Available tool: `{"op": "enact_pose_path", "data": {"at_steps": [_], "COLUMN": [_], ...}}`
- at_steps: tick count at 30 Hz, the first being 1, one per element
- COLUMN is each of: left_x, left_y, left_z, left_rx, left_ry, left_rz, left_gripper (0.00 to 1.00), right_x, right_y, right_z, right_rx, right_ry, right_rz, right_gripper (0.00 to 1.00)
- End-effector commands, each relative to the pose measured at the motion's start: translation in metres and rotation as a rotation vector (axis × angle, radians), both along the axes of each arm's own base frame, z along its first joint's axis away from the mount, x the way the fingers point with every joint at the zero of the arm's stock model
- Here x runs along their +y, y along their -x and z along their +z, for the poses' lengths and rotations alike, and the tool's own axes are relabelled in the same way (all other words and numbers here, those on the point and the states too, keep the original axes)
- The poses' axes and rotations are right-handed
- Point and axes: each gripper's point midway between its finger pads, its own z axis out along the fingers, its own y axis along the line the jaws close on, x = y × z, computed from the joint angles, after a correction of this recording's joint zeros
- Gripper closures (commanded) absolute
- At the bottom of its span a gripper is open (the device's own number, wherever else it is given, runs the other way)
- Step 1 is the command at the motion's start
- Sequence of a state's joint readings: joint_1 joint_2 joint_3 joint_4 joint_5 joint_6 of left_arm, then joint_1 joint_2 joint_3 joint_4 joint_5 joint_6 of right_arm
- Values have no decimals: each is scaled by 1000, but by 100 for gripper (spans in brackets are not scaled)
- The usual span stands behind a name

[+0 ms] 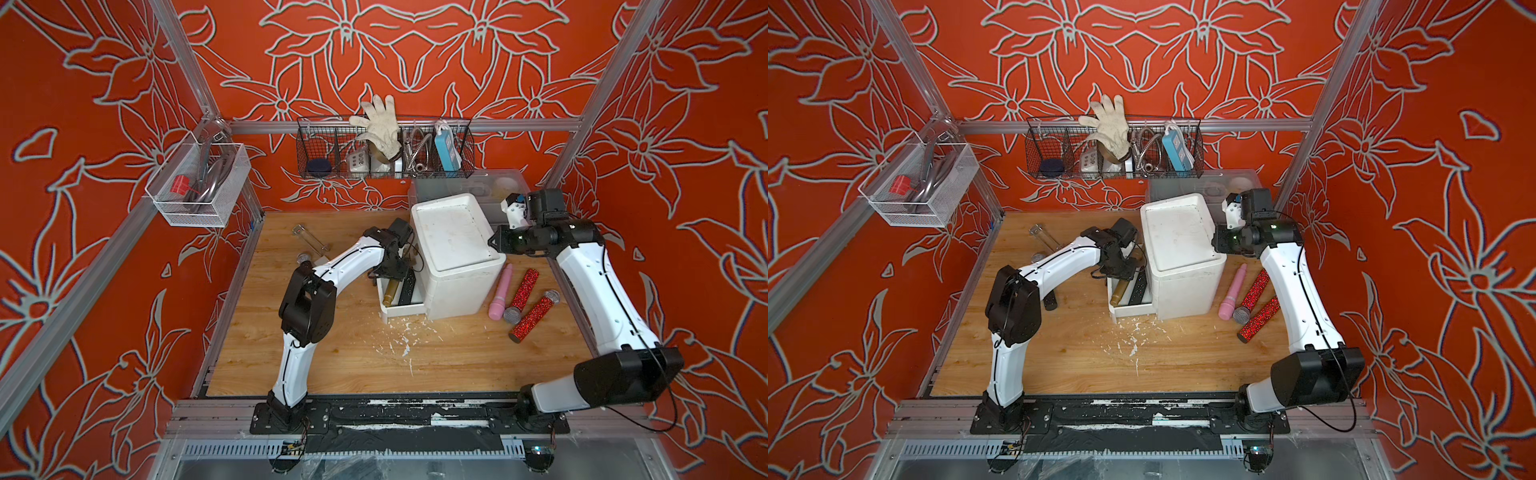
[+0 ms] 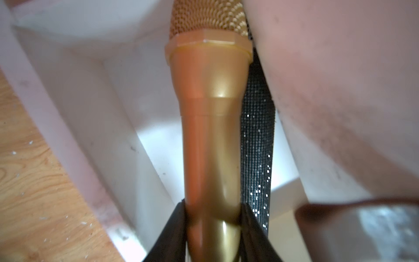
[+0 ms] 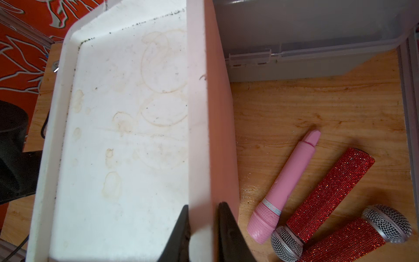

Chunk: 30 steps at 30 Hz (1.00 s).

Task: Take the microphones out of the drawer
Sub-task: Pick up the microphone from the drawer.

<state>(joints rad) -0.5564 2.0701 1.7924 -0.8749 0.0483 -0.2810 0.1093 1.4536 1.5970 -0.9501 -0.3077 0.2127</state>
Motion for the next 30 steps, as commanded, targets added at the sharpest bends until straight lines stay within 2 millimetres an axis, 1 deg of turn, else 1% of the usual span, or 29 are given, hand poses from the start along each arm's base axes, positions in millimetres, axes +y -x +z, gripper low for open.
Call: {"op": "enact_pose_path", "data": {"at_steps": [1,5,7,12,16,20,26,30], "left_x": [-7,-8,-9,-12,-10,-7,-5,-2], "left_y": [2,3,4,5,10,13,16,19], "left_z": [22,17,9,-19,-28,-20,6,17], "left_rx": [-24,-7,13,71,103,89,65,56], "left_ry": [34,32,33,9,-4,3,19,14], "left_rz": [-28,-28,-31,-35,-38,-35,-33,-33], "left_gripper": [87,87,87,86,86,87,87,87], "right_x": [4,4,4,5,4,5,6,5], "right_y": [-1,0,0,0,0,-1,-3,-3], "right_z": [7,7,7,6,5,4,4,4], "right_rx": [-17,-16,-17,-13,-11,-9,-9,-10], "right_ry": [-54,-53,-54,-59,-51,-57,-59,-54], "right_rz": [-5,-4,-4,-4,-3,-4,-3,-5], "right_gripper": [100,100,100,100,100,100,100,100]}}
